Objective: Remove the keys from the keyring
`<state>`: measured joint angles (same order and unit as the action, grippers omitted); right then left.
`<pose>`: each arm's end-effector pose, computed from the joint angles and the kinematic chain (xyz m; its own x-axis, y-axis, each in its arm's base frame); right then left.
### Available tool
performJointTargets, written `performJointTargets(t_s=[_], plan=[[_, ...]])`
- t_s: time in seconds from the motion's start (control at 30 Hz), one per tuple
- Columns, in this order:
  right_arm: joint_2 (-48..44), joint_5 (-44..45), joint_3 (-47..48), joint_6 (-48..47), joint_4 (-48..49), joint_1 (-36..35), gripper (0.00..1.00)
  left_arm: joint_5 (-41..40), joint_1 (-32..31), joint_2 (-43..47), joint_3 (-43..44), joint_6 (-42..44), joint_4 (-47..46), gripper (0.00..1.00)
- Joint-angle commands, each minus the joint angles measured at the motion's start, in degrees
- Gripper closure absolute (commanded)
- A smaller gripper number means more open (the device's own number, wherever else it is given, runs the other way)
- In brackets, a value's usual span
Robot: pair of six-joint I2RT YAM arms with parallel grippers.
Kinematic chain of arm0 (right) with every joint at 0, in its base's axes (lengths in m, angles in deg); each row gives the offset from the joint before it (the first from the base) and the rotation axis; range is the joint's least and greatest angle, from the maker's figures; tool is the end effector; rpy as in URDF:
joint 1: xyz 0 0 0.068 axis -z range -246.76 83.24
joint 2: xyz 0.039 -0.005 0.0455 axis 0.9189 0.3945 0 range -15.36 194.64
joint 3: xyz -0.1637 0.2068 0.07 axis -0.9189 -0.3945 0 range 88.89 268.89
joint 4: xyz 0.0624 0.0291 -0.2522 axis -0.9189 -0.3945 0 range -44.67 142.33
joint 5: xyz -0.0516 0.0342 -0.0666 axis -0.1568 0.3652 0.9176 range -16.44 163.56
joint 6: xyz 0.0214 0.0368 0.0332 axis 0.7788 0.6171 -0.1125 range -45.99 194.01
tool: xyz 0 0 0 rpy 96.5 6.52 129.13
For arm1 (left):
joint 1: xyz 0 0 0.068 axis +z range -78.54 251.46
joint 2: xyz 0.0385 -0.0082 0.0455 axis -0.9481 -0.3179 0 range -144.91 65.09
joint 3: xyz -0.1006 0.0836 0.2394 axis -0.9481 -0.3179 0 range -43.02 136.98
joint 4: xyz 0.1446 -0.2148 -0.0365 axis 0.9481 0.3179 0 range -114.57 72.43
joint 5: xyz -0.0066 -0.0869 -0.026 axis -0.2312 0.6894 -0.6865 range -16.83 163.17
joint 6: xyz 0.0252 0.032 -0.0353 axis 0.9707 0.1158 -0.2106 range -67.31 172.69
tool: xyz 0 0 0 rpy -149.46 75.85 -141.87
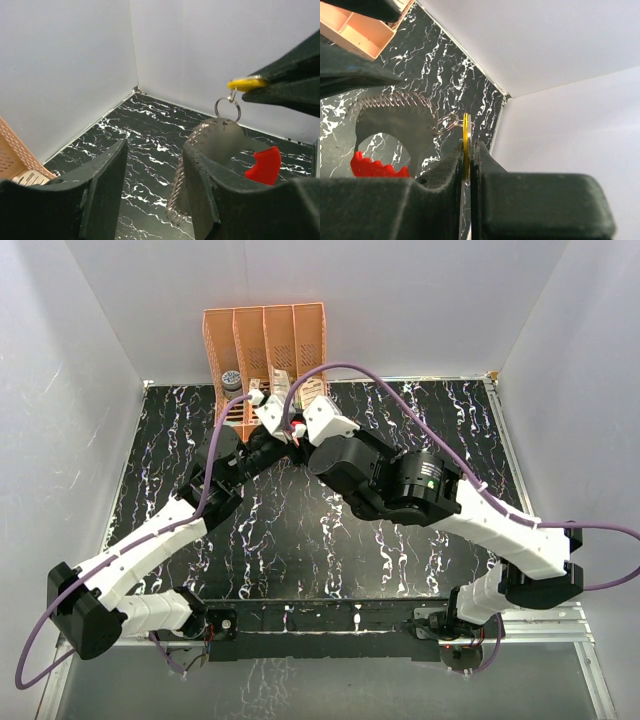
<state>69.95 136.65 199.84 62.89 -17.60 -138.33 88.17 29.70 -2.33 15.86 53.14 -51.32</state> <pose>0.1118 0.2345 0.4738 -0.1728 -0.7944 -0.5824 -0.2657 0.6069 -0.7490 0.1973 -0.1886 0.4141 0.2395 -0.2038 -0.9493 0.8249 0.5584 0.0882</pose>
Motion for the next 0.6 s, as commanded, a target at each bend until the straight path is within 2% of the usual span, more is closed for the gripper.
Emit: performJointTargets(t_s=[0.0, 0.13, 0.27, 0.43, 0.57], plan=[[-3.71, 3.83, 2.20, -7.75, 8.32, -0.32, 1.00, 0.79, -0.11, 3.73, -1.29, -0.47, -1.48, 0.50], [-5.83, 3.69, -1.31, -12.14, 14.72, -0.32, 1.00, 5.36, -0.16, 4.16, -2.28, -1.08, -4.67, 0.43], [-6.77, 2.82, -2.10, -12.82, 16.35, -0.24, 1.00, 12.14, -0.16, 4.00, -4.20, -1.69, -11.64, 0.38], [-7.41, 2.71, -2.39, -12.52, 16.49, -0.30, 1.00, 11.31, -0.15, -0.86, -1.19, -2.37, -13.72, 0.37], [-8.24, 2.12, -3.07, -12.06, 16.78, -0.32, 1.00, 14.14, -0.07, -4.09, 0.86, -2.71, -17.83, 0.26]])
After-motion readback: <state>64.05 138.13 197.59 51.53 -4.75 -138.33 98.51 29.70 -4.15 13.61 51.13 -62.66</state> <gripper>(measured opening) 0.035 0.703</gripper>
